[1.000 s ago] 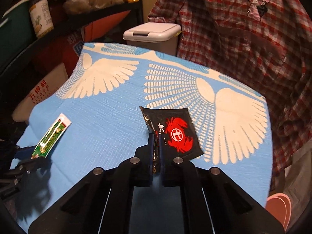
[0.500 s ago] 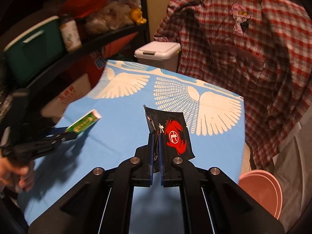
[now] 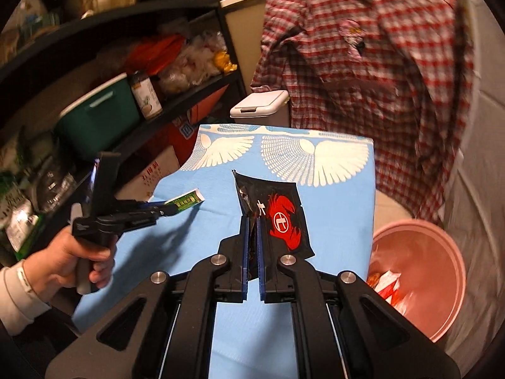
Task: Collect trash
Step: 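Lift and carry the toothpaste tube and sachet over the pink bin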
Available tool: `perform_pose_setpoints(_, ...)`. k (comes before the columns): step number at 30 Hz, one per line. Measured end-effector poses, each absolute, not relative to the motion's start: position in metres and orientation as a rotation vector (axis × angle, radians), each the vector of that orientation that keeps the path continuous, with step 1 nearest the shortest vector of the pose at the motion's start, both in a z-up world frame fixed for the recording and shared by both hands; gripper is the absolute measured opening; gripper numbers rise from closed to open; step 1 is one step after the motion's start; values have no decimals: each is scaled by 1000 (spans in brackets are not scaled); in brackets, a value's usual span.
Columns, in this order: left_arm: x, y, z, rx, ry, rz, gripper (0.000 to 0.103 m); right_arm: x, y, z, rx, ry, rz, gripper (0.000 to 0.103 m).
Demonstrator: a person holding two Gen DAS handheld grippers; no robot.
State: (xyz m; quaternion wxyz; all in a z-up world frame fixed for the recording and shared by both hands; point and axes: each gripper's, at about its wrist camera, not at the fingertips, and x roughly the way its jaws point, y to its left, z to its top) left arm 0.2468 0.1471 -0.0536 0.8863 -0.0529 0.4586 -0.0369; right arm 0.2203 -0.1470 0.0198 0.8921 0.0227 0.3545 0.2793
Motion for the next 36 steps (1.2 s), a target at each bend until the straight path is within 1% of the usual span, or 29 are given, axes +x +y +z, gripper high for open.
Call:
perform_pose_setpoints(9, 244, 131, -92, -63, 1098, -152, 18, 209, -152, 7, 17, 736, 577, 5)
perform_pose_setpoints(12, 245, 129, -98, -53, 1107, -147, 19, 210, -151, 1, 3, 743, 585, 5)
perform_pose_setpoints(16, 251, 131, -100, -88, 1102, -151, 24, 212, -151, -5, -7, 753, 588, 5)
perform_pose_setpoints(20, 258, 128, -102, -88, 1097, -144, 24, 214, -151, -7, -7, 753, 586, 5)
perform_pose_setpoints(21, 260, 128, -102, -90, 1094, -142, 23, 215, -151, -7, -6, 753, 584, 5)
perform_pose_setpoints(23, 264, 125, -102, -84, 1091, -139, 18, 218, -153, -9, -4, 754, 580, 5)
perform_pose_setpoints(24, 265, 123, -102, -76, 1092, -140, 8, 219, -154, -10, -4, 755, 576, 5)
perform_pose_setpoints(30, 264, 116, -96, -52, 1072, -147, 8, 224, -156, -9, -1, 754, 568, 5)
perform_pose_setpoints(36, 261, 116, -72, -62, 1005, -99, 7, 224, -158, -8, -4, 743, 551, 5)
